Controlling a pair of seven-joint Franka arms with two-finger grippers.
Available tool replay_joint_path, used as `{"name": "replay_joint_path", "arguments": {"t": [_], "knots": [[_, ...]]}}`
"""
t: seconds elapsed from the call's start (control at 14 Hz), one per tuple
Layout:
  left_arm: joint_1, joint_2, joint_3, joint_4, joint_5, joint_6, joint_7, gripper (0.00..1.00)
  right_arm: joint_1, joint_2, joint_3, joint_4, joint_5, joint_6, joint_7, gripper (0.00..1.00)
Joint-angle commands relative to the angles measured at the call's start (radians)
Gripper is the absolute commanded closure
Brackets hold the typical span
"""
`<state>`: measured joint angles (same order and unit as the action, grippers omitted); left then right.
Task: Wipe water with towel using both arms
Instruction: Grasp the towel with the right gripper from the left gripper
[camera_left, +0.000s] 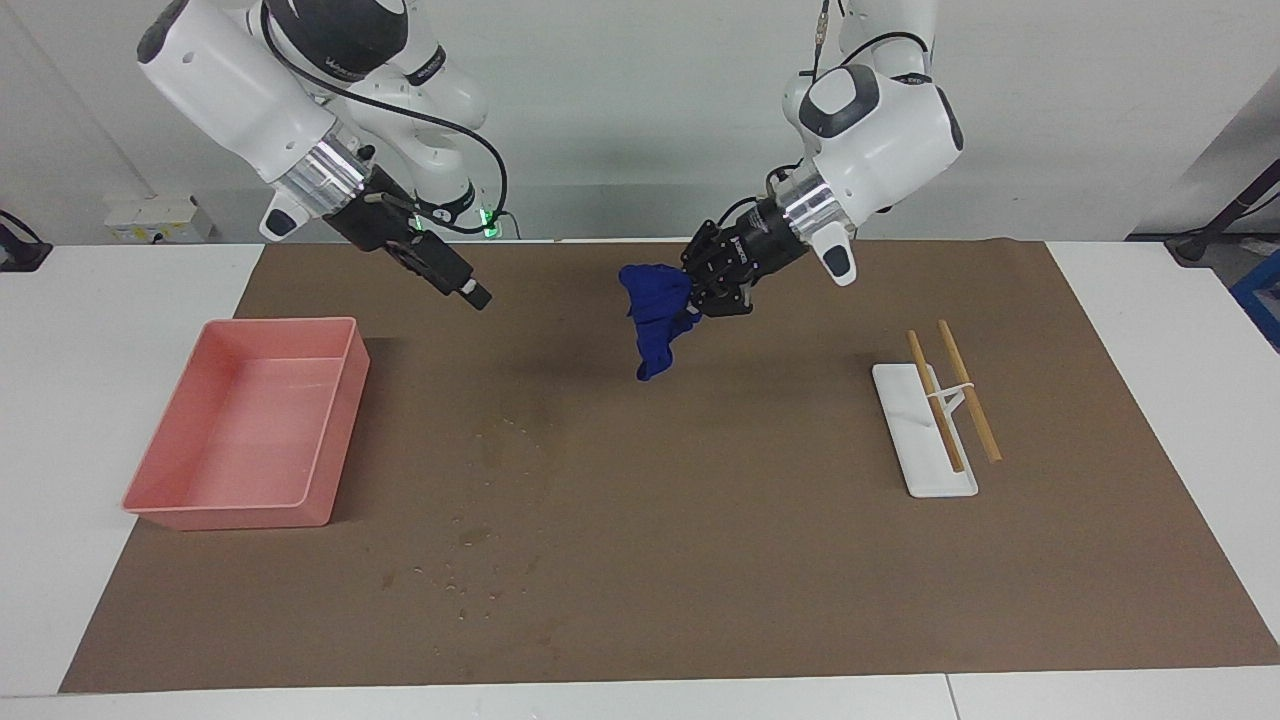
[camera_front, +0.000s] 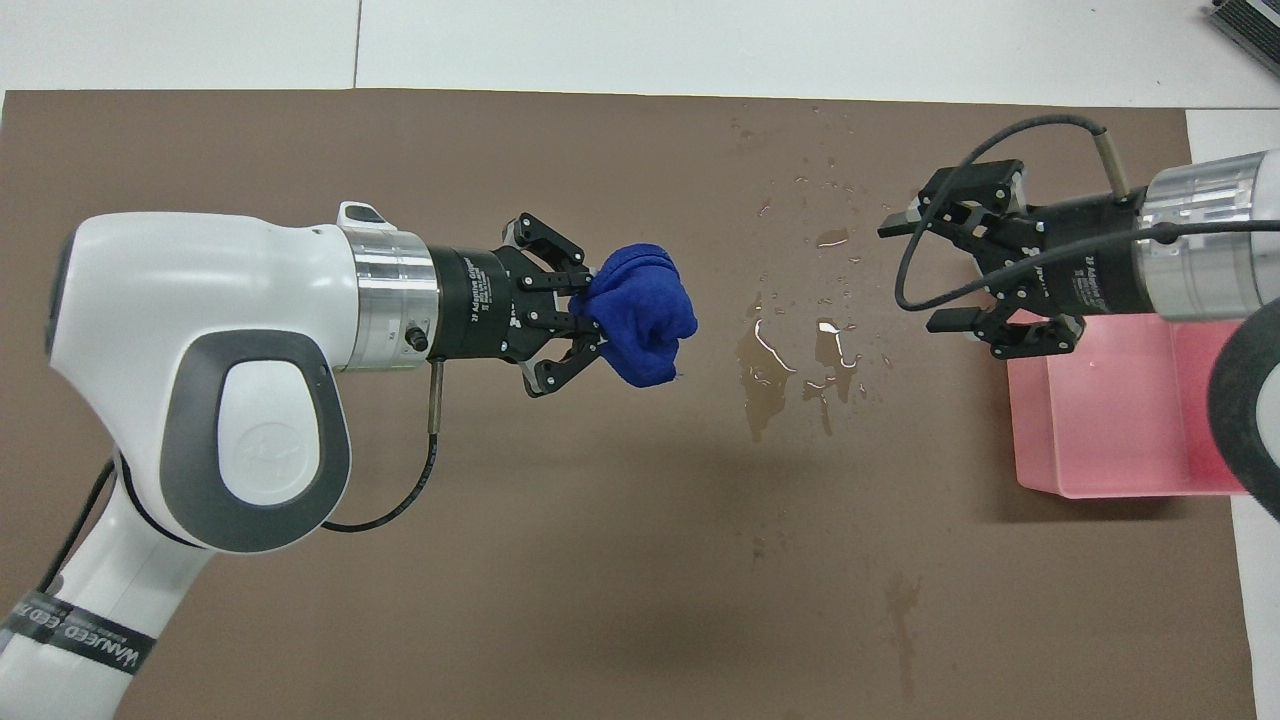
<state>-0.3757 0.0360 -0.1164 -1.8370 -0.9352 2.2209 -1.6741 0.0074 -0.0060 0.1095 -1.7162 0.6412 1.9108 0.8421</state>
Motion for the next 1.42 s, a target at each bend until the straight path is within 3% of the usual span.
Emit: {"name": "replay_joint_path", "arguments": {"t": [0.0, 0.43, 0.93, 1.35], "knots": [[-0.069, -0.028, 0.011, -0.028, -0.02, 0.089, -0.003, 1.0, 0.046, -0.025, 0.001, -0.045, 0.084, 0.091, 0.185, 0.0], [-0.221, -0.018, 0.011, -0.08, -0.014, 0.428, 0.008, 1.0, 0.16, -0.06, 0.002, -0.135, 0.086, 0.149, 0.255, 0.0], [-0.23, -0.019, 0.006, -0.082, -0.022, 0.451, -0.004, 1.0, 0.164, -0.074, 0.002, -0.169, 0.086, 0.148, 0.241, 0.0], [-0.258, -0.018, 0.007, -0.082, -0.025, 0.474, -0.003, 1.0, 0.187, -0.055, 0.004, -0.171, 0.086, 0.224, 0.245, 0.0]]}}
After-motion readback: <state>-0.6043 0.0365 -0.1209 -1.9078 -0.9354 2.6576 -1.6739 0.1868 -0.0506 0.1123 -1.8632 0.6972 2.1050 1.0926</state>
